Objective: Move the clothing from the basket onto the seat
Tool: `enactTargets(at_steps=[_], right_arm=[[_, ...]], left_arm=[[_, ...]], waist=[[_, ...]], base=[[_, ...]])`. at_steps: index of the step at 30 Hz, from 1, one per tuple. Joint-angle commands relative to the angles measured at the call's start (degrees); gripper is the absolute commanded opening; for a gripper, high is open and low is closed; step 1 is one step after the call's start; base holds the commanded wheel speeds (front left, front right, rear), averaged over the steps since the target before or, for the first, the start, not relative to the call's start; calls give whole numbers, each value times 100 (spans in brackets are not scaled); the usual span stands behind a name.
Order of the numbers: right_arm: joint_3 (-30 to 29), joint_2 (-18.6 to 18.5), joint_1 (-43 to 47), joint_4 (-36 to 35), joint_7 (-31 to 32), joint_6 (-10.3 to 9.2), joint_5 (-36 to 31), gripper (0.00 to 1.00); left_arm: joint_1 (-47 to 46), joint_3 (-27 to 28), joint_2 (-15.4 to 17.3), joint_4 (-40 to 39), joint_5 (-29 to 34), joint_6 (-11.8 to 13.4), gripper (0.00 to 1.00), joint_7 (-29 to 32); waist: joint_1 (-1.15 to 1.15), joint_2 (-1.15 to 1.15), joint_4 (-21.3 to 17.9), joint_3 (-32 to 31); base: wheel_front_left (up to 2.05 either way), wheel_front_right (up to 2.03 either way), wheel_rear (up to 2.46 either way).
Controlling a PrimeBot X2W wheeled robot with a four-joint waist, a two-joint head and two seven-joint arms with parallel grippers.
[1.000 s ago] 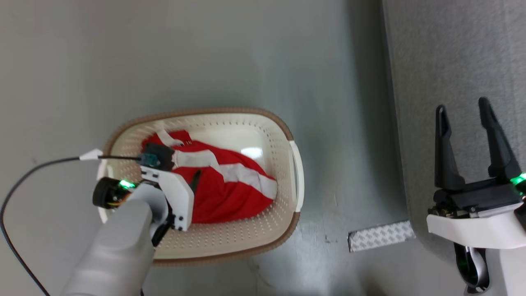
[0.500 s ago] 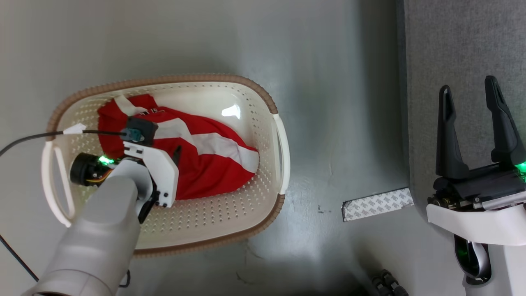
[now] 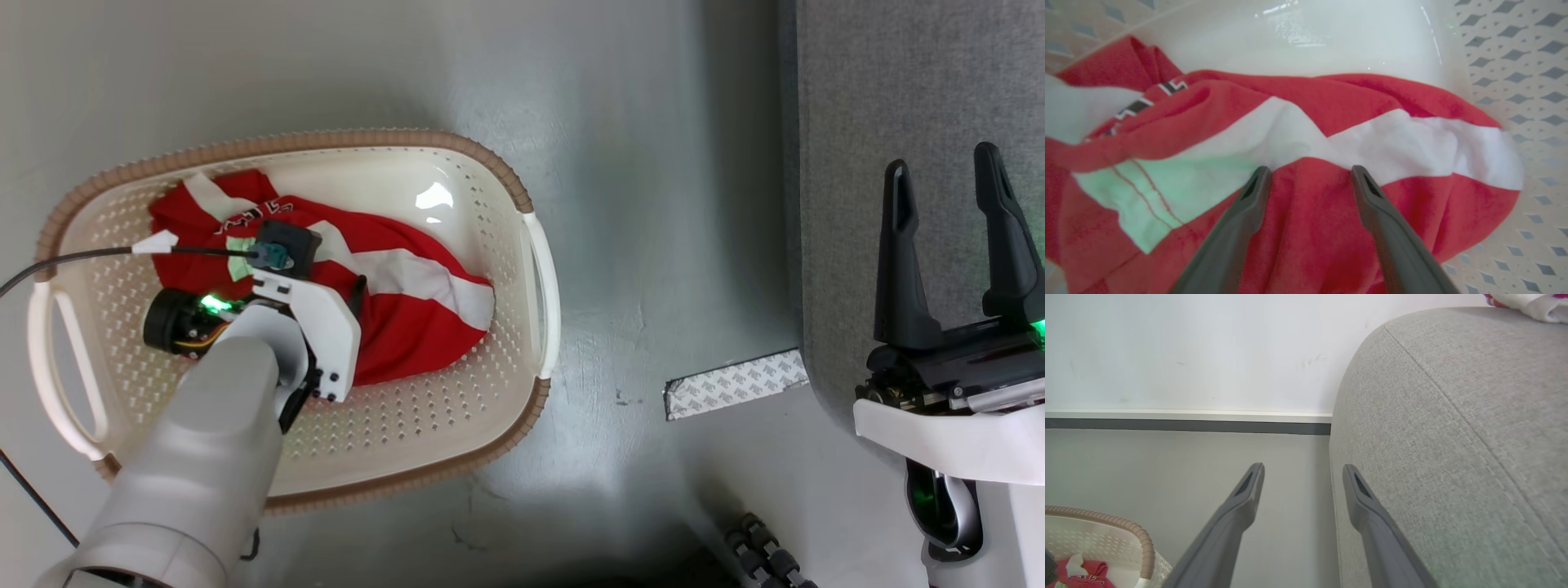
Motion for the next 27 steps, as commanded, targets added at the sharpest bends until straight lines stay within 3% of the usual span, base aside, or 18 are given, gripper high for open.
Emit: enactTargets(at_steps=[1, 9, 10, 11, 12, 19, 27], right_arm=[[-9, 2, -21, 34, 8, -13, 33, 100], [-3, 3, 48, 32, 11, -13, 60, 100], [-14, 3, 63, 29, 11, -13, 49, 100], [-29, 3, 76, 30, 11, -13, 40, 100], [-54, 2, 90, 49, 11, -14, 15, 100], [-163, -17, 15, 117, 9, -17, -59, 100], [-245, -8, 161, 379, 6, -15, -341, 100]], left_arm=[[-54, -9, 29, 30, 39, -20, 100, -4], [-22, -141, 29, 67, 63, -33, 100, 27], [-9, -169, 12, 70, 79, -44, 49, 10], [3, -207, -8, 71, 95, -56, 12, -30], [33, -266, -43, 71, 99, -78, 0, -77], [-29, -344, -191, -22, -4, -116, 0, -394], [336, -323, -465, -102, -258, -132, 0, -919]], waist=[[0, 0, -12, 35], [0, 0, -48, 179], [0, 0, -46, 183], [0, 0, -47, 184], [0, 0, -48, 175], [0, 0, 62, -70], [0, 0, 445, -1138]], base=[[0, 0, 0], [0, 0, 0], [0, 0, 0], [0, 0, 0], [0, 0, 0], [0, 0, 0], [0, 0, 0]])
